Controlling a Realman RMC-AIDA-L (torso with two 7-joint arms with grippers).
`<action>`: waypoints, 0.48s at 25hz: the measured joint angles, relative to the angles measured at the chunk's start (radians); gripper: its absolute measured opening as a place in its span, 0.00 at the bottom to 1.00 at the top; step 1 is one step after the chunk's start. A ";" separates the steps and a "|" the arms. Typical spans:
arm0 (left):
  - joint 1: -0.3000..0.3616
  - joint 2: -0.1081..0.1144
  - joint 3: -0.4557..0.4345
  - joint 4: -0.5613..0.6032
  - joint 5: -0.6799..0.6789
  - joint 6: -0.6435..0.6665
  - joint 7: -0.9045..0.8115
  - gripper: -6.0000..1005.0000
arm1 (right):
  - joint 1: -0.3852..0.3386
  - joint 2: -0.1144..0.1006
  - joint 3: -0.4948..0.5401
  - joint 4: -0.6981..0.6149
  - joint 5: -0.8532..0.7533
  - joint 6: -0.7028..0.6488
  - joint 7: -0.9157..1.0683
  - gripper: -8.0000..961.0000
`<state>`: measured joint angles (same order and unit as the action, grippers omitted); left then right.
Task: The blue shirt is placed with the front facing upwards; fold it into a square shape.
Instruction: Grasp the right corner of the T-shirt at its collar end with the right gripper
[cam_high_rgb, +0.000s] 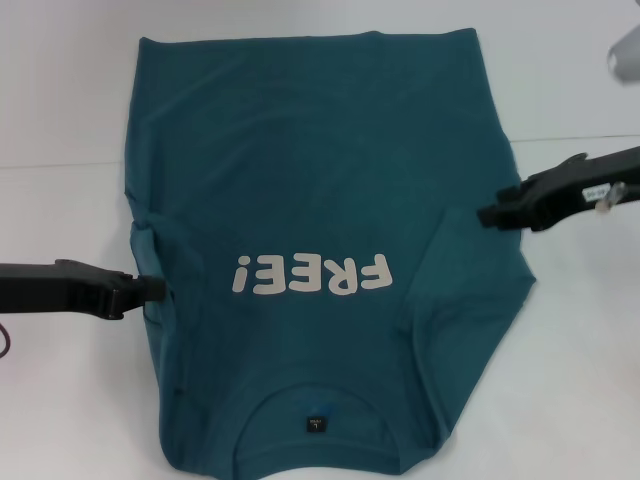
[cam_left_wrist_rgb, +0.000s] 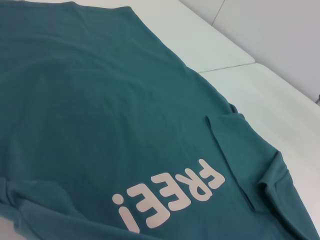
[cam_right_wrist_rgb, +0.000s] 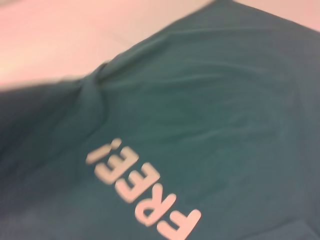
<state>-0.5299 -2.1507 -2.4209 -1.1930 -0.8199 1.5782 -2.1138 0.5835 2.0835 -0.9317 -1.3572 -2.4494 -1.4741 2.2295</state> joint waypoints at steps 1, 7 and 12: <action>0.000 0.000 0.000 0.000 0.000 -0.001 0.001 0.01 | 0.006 -0.003 0.012 0.000 0.000 -0.009 0.064 0.40; -0.013 0.003 0.006 0.007 0.003 -0.004 0.005 0.01 | 0.055 -0.042 0.041 0.011 -0.016 -0.114 0.391 0.51; -0.017 0.003 0.007 0.008 0.004 -0.008 0.009 0.01 | 0.090 -0.063 0.081 0.056 -0.010 -0.146 0.567 0.71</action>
<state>-0.5470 -2.1475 -2.4143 -1.1852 -0.8161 1.5702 -2.1046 0.6738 2.0206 -0.8508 -1.3013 -2.4594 -1.6200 2.7969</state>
